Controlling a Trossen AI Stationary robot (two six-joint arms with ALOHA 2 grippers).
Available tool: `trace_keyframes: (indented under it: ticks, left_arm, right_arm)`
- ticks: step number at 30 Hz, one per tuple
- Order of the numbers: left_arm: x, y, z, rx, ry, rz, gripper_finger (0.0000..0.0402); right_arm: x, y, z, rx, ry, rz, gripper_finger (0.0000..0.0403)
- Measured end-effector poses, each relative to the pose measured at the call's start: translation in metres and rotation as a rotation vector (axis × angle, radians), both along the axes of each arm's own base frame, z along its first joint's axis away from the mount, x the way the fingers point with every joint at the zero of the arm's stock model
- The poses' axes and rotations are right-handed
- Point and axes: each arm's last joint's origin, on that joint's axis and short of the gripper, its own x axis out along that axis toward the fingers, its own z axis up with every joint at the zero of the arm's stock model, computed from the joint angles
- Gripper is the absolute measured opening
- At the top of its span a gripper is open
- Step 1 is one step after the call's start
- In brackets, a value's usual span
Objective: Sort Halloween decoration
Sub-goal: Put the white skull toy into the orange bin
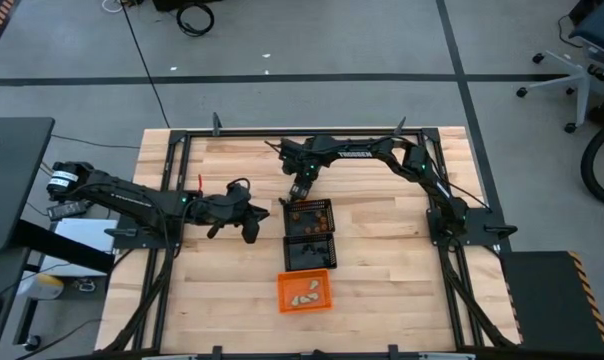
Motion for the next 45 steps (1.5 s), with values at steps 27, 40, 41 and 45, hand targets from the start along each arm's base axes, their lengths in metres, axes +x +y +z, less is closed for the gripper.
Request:
trace_keyframes:
  ticks: [27,40,41,45]
  left_arm:
    - [-0.002,0.0,-0.003,0.006,0.032,-0.002,0.0059]
    - [-0.008,0.0,-0.012,0.099,0.177,-0.098,0.0059]
    - [-0.008,-0.001,-0.013,0.103,0.192,-0.127,0.0059]
    - [-0.01,-0.003,-0.016,0.117,0.234,-0.241,0.0059]
  right_arm:
    - [0.009,0.034,0.078,0.411,-0.097,0.354,0.0073]
    - [0.024,0.128,0.079,0.535,-0.069,0.521,0.0077]
    - [0.025,0.138,0.079,0.539,-0.063,0.528,0.0077]
    - [0.026,0.18,0.08,0.556,-0.04,0.569,0.0077]
